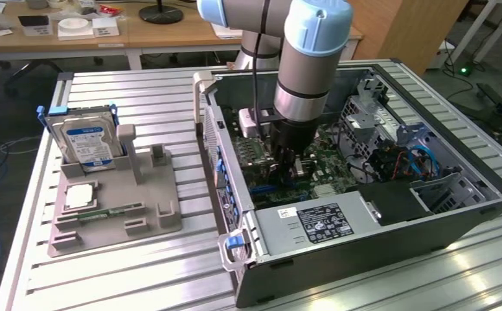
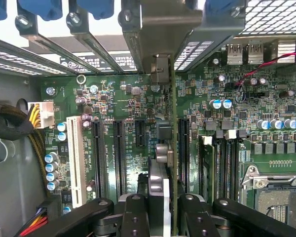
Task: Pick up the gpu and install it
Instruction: 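Insert the gpu into the slot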
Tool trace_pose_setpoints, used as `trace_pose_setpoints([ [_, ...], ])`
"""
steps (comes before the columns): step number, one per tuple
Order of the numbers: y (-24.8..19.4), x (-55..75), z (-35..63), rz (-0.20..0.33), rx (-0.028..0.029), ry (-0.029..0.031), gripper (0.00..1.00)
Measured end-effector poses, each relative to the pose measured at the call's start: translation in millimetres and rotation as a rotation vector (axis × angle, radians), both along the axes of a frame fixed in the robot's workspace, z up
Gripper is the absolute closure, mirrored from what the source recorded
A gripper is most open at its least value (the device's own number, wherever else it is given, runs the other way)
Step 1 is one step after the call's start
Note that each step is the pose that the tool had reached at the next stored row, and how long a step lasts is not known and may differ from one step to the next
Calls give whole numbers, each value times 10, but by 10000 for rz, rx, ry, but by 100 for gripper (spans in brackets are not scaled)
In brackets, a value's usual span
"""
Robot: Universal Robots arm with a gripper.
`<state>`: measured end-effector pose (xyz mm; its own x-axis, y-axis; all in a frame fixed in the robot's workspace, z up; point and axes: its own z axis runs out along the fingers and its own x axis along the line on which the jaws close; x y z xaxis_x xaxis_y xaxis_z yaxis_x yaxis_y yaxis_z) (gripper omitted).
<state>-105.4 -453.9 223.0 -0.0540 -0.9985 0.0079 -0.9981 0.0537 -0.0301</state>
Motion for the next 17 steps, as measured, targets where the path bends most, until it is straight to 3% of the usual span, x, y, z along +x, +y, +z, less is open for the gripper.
trace_pose_setpoints([
  [11,0,0,-8,0,0,0,72],
  [13,0,-2,-75,0,-11,0,72],
  [17,0,-2,-75,0,-11,0,72],
])
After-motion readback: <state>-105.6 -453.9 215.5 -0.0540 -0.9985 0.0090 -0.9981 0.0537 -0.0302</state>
